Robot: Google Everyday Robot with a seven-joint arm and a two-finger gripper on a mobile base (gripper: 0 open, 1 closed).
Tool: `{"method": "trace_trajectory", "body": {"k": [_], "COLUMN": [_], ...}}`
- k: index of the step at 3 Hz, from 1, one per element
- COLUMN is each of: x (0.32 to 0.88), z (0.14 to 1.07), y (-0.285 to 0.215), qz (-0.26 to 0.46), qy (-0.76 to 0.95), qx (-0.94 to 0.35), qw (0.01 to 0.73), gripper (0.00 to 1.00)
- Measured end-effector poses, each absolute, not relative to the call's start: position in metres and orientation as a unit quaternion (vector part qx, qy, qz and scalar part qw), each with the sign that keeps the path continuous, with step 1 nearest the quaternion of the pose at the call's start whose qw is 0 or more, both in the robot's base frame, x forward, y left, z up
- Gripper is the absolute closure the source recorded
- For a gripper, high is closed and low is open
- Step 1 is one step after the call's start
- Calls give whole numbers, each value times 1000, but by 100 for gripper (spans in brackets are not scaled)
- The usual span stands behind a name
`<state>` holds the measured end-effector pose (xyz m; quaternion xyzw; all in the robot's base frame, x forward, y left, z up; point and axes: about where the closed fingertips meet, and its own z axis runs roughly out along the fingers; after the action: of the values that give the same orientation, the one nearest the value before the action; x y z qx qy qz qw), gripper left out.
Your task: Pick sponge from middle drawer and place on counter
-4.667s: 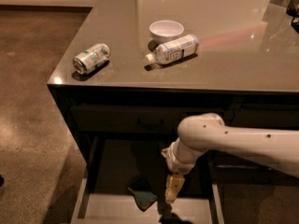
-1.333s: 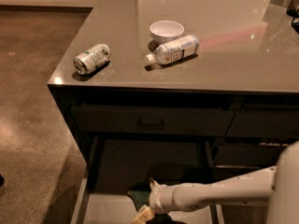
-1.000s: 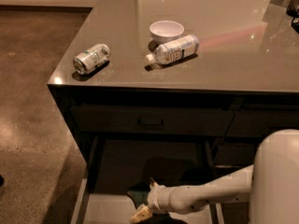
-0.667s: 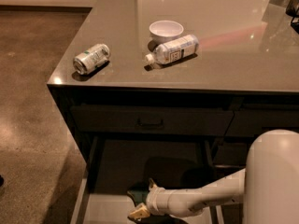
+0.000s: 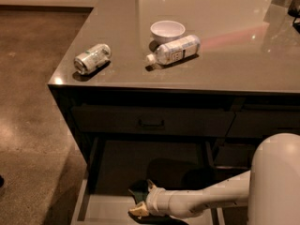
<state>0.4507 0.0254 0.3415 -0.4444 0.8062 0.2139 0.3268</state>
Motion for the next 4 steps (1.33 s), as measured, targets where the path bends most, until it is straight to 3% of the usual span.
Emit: {"method": "trace_trajectory", "body": {"k": [1, 2, 4], "x": [451, 451, 451], "z": [345, 346, 346], "y": [25, 25, 25], "qz": [214, 214, 214], "qy": [806, 806, 806], "qx": [-444, -444, -444], "qw": [327, 327, 327], "gripper": [87, 100, 100]}}
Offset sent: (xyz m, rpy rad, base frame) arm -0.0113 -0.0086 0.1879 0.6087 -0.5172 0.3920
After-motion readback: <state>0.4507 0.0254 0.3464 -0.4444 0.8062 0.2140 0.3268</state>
